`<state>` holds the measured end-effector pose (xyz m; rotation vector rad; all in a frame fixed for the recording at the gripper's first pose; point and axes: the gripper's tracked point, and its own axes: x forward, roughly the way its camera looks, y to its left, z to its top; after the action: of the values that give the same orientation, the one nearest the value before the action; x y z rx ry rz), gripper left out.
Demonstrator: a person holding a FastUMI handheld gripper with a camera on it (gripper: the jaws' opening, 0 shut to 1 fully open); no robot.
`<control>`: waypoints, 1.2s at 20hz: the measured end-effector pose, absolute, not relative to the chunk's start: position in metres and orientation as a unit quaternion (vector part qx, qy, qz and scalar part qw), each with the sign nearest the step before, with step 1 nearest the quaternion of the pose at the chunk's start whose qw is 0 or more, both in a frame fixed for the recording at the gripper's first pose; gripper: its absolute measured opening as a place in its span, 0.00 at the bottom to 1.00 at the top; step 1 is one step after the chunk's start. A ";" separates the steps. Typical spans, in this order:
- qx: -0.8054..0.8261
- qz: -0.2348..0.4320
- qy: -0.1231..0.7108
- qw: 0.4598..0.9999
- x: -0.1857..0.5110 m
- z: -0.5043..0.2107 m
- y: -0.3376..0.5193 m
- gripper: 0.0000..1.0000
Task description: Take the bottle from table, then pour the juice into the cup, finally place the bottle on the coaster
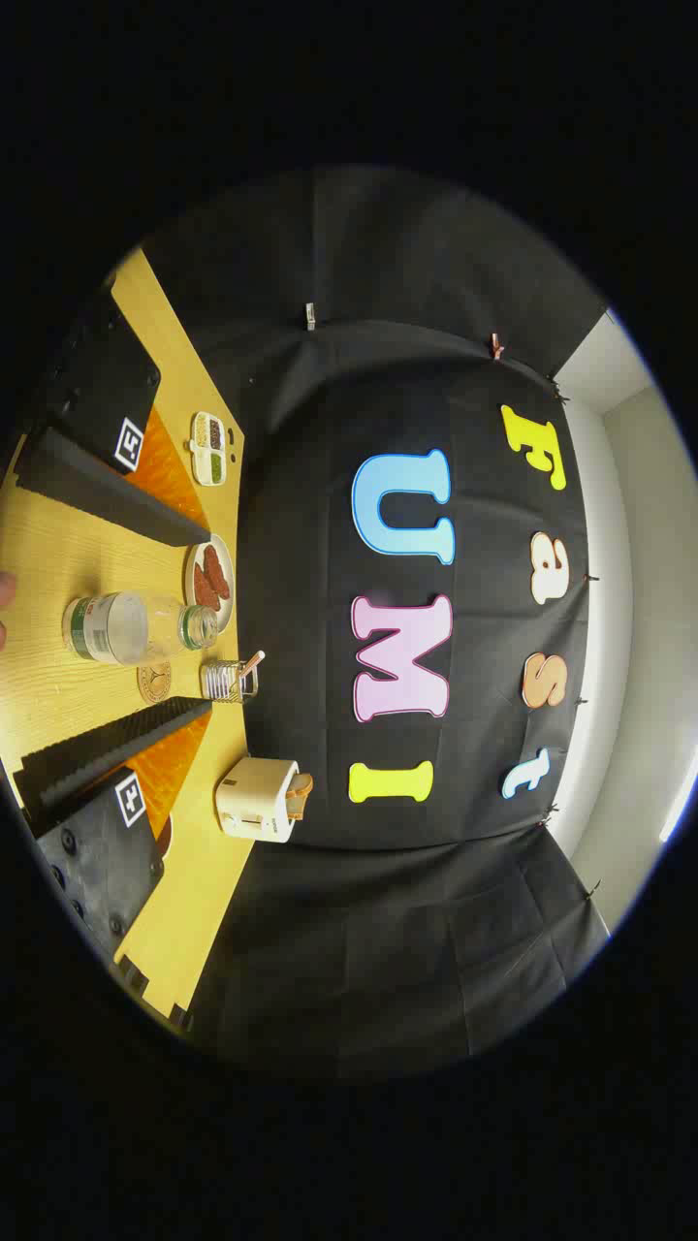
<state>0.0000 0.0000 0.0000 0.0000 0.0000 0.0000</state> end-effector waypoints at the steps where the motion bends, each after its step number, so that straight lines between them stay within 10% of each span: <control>1: 0.001 0.000 0.000 1.000 -0.001 0.000 0.000 0.96; 24: -0.002 -0.022 0.007 1.000 0.014 -0.048 -0.008 0.96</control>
<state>0.0137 -0.0077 -0.0481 -0.0047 0.0144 -0.0431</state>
